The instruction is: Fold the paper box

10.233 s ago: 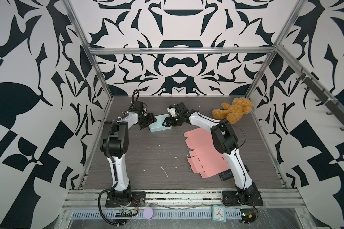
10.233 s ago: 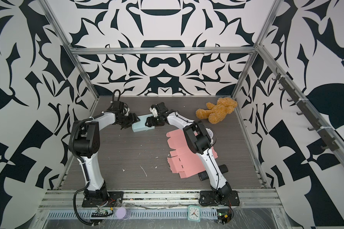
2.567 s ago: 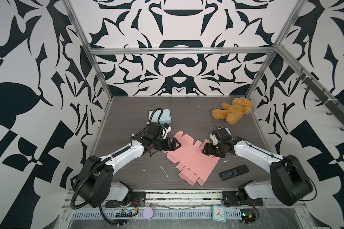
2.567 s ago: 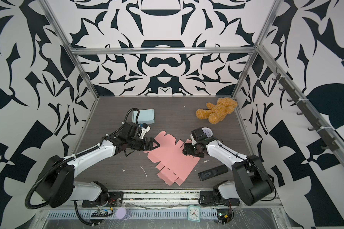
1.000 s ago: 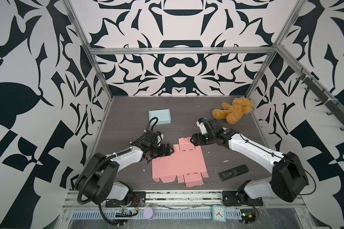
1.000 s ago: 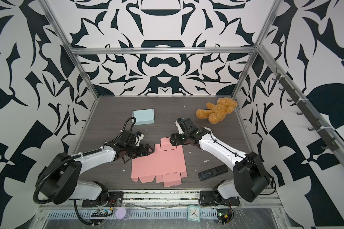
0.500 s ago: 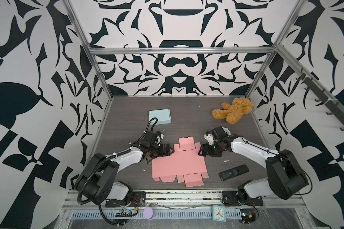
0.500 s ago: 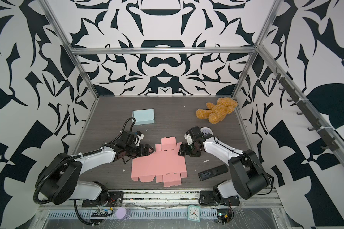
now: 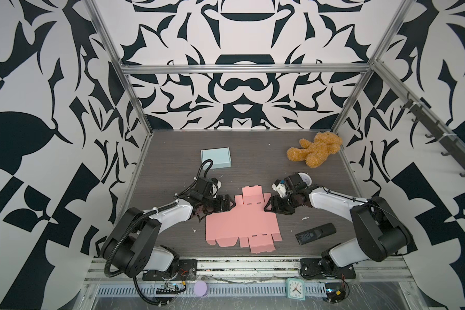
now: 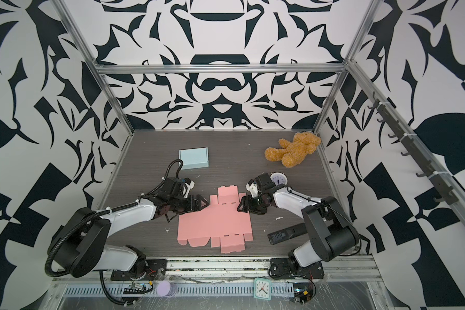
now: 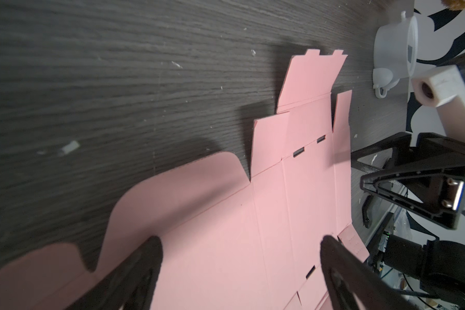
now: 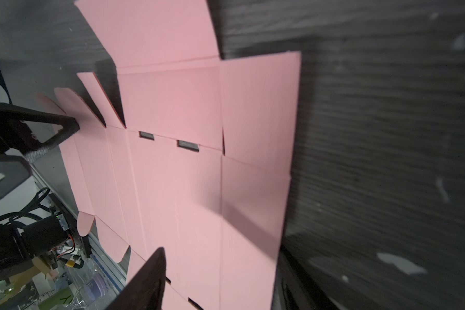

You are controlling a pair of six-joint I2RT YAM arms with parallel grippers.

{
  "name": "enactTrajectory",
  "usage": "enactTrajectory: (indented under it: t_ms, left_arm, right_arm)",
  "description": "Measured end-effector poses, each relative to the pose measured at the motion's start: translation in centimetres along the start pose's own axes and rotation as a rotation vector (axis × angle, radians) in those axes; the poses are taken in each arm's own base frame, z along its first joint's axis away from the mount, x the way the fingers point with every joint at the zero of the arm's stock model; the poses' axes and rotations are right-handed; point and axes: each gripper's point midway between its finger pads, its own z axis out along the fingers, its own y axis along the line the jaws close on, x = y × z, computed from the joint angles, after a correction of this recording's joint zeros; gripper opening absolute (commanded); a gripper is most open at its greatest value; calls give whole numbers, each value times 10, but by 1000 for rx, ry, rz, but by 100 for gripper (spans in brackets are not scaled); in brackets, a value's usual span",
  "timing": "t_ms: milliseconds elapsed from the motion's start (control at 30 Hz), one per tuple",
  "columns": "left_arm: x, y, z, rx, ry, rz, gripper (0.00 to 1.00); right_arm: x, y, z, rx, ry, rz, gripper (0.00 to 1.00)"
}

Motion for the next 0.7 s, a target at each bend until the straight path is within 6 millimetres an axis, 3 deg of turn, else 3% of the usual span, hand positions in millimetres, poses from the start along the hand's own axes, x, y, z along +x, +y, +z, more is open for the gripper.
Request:
enactTrajectory:
  t_ms: [333,700]
  left_arm:
    - [-2,1,-2,-6,-11,-3,95]
    - [-2,2,-3,-8,-14,-3,95]
  right_arm:
    - [4,2,3,-50,-3,75,46]
    - [1,19,-4,-120,-26,79,38]
